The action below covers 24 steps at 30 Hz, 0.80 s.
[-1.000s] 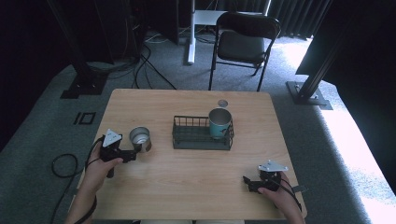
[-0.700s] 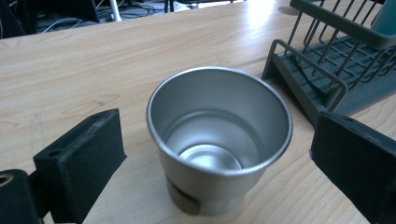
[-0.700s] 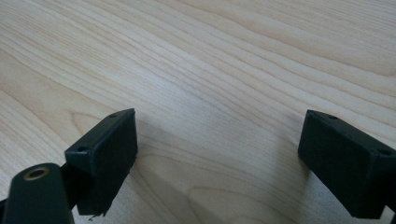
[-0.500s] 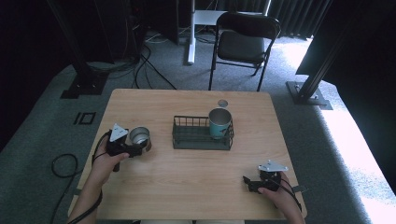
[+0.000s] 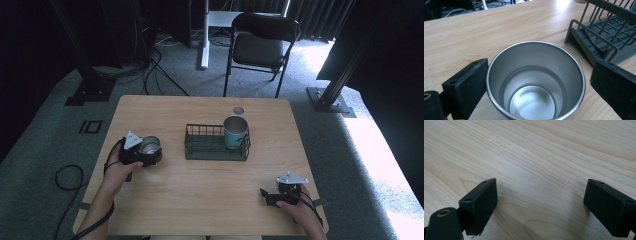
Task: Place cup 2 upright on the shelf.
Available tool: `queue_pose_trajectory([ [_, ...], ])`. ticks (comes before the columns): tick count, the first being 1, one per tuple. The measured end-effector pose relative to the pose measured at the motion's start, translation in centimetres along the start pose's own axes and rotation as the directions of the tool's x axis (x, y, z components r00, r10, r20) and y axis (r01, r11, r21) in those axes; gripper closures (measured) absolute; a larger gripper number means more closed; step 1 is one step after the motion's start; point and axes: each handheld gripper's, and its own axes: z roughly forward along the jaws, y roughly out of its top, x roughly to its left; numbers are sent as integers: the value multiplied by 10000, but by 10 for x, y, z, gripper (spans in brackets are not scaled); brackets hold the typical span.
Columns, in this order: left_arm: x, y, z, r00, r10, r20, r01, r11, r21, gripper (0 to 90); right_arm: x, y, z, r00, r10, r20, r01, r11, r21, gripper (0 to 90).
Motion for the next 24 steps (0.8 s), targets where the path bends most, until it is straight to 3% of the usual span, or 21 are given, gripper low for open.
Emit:
queue_pose_trajectory([
  [10,2,-2,9,9996,153,-225,-151,9999,84,43,0,-1,0,10000,24,5,-24,10000,-1,114],
  [15,1,-5,12,9997,3,-249,0,9999,101,73,0,-1,-1,10000,26,8,-26,10000,-2,114],
  [17,1,-5,13,9994,-58,-327,61,10000,76,133,0,-1,-1,10000,32,10,-32,10000,3,114],
  [24,0,-1,11,9994,-81,-339,93,9993,353,139,0,-1,-1,10000,25,8,-25,10000,0,114],
])
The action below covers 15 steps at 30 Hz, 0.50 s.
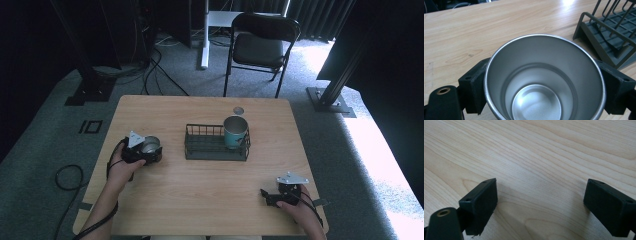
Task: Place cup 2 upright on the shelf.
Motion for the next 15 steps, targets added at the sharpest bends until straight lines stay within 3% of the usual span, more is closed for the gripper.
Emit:
queue_pose_trajectory([
  [4,1,4,-4,9996,-201,211,204,9997,-132,140,0,0,0,10000,8,3,-8,10000,1,115],
  [15,-7,26,-19,9984,-66,557,102,9979,-643,140,0,0,0,10000,11,-1,-11,10000,3,114],
])
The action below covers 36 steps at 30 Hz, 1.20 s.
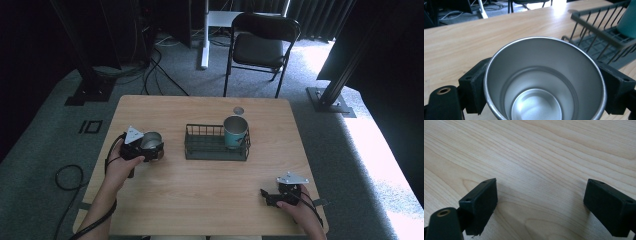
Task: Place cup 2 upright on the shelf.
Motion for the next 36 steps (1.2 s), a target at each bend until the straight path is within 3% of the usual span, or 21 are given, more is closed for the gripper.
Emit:
queue_pose_trajectory([
  [19,-20,50,-8,9970,460,625,-424,9975,-567,140,0,0,0,10000,-8,4,8,10000,-1,115],
  [30,-37,75,-3,9920,675,1064,-587,9947,-839,139,0,0,0,10000,-12,3,12,10000,-3,115],
  [36,-52,90,2,9859,986,1350,-848,9909,-1041,139,0,0,0,10000,-9,2,9,10000,-3,115],
])
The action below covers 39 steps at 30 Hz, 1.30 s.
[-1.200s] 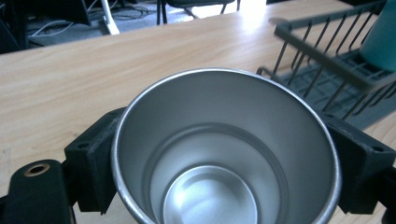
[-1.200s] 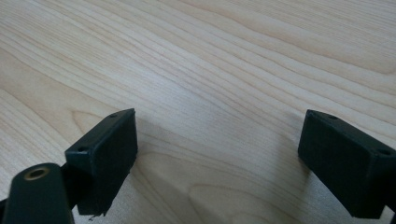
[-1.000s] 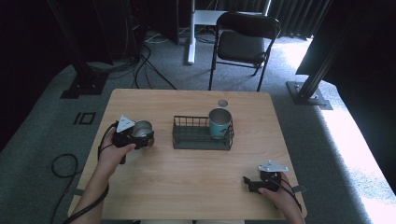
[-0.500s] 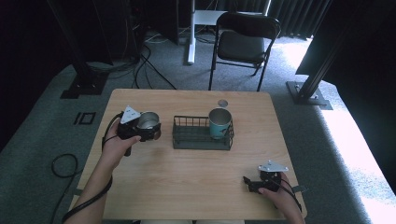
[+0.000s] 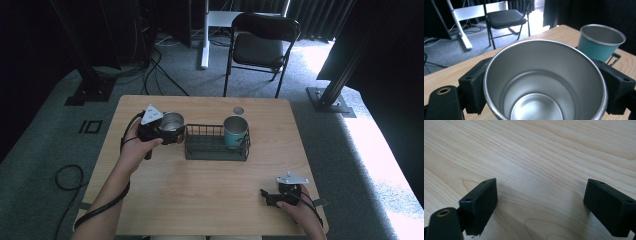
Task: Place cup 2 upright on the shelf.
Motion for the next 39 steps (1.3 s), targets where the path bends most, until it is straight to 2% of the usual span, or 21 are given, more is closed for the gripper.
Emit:
queue_pose_trajectory([
  [7,-13,10,17,9995,93,309,-93,10000,-15,139,0,0,0,10000,2,-3,-2,10000,-3,115],
  [17,-25,20,33,9985,104,533,-93,9997,-205,139,0,0,0,10000,7,3,-7,10000,-1,116],
  [20,-32,22,43,9982,192,560,-184,9997,-151,139,0,0,0,10000,0,3,0,10000,-4,116],
  [25,-39,20,55,9984,257,506,-253,9996,-86,139,0,0,0,10000,5,6,-5,10000,-15,121],
  [27,-41,20,59,9984,153,544,-148,9998,-92,139,0,-1,-1,10000,5,-8,-5,10000,-20,123],
  [30,-43,18,64,9981,278,543,-279,9996,11,139,0,-1,-1,10000,-23,-24,23,10000,-19,123],
  [39,-46,5,77,9986,33,526,-40,9999,130,139,0,-1,-1,10000,-31,-16,31,10000,-12,123],
])
